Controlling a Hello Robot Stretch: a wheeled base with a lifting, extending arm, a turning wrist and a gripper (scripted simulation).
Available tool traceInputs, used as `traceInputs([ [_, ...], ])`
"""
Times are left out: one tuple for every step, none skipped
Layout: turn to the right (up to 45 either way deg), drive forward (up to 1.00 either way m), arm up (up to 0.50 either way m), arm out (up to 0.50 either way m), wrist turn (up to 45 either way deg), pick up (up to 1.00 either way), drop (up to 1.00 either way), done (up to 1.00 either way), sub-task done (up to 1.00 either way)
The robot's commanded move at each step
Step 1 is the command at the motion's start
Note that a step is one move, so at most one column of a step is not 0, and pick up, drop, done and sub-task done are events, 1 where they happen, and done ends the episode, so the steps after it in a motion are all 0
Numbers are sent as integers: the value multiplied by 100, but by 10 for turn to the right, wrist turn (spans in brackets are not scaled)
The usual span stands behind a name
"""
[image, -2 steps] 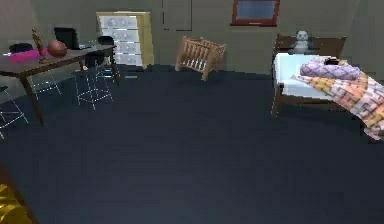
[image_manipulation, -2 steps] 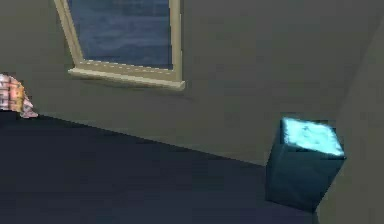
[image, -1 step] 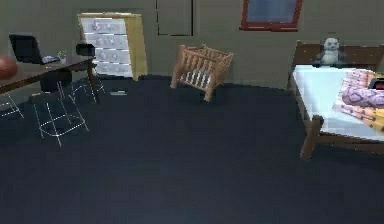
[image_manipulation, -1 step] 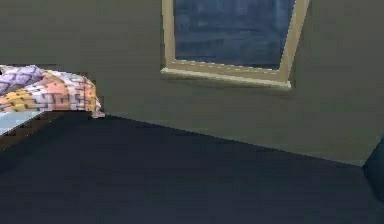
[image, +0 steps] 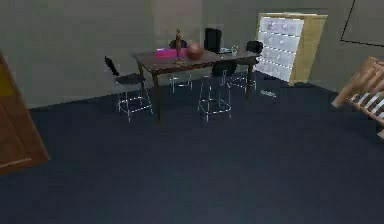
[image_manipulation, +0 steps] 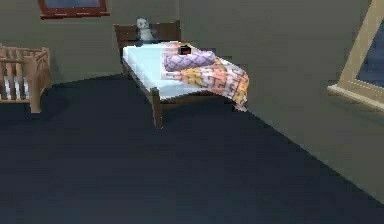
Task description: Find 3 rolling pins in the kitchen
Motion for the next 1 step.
traceInputs([
  [-420,0,0,0,0,0,0,0,0],
])
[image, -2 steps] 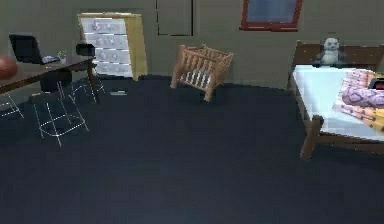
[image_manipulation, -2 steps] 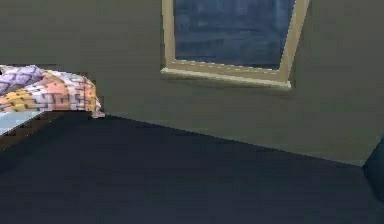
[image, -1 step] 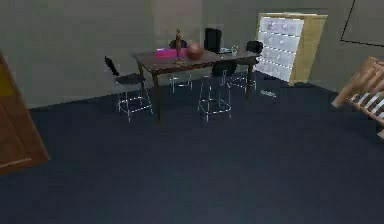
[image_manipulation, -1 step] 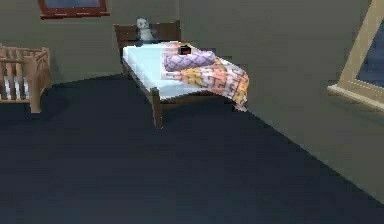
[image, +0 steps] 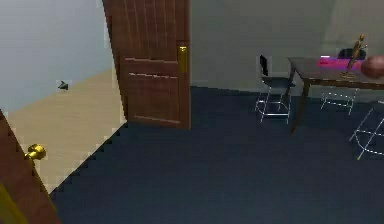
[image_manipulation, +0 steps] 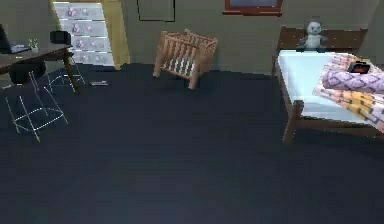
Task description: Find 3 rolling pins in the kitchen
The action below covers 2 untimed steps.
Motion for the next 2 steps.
traceInputs([
  [0,100,0,0,0,0,0,0,0],
  [-300,0,0,0,0,0,0,0,0],
])
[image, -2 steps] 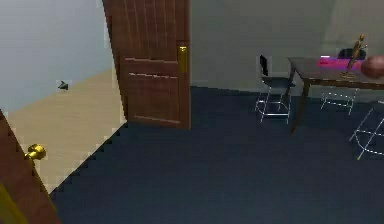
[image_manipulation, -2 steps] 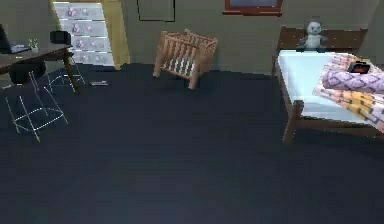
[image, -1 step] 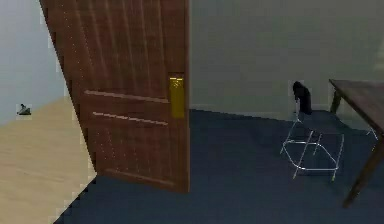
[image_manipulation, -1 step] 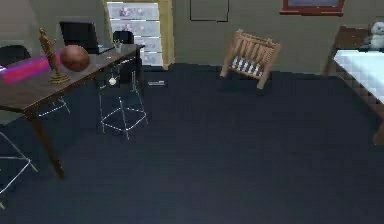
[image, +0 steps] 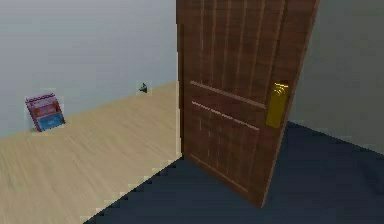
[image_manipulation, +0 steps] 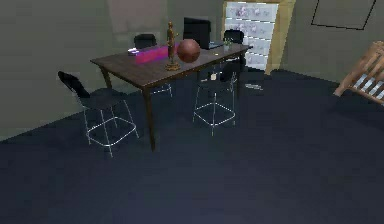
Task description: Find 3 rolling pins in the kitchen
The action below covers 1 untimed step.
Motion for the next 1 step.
traceInputs([
  [-30,0,0,0,0,0,0,0,0],
])
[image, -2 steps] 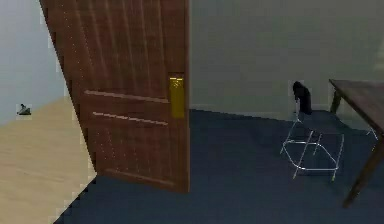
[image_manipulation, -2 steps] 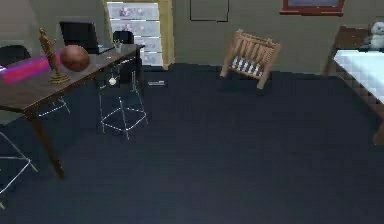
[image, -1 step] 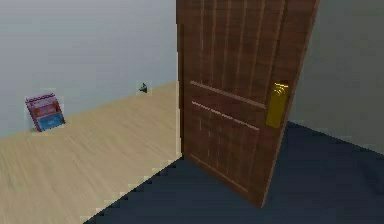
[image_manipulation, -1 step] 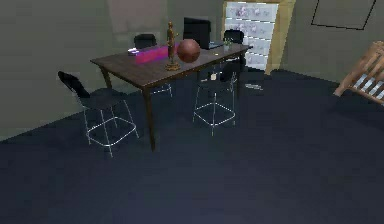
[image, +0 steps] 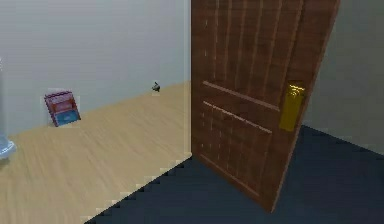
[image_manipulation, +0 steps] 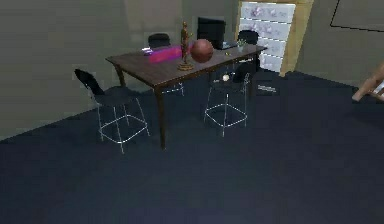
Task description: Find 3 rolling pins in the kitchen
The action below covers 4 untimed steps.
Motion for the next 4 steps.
traceInputs([
  [0,5,0,0,0,0,0,0,0],
  [-240,0,0,0,0,0,0,0,0],
  [0,100,0,0,0,0,0,0,0],
  [-30,0,0,0,0,0,0,0,0],
])
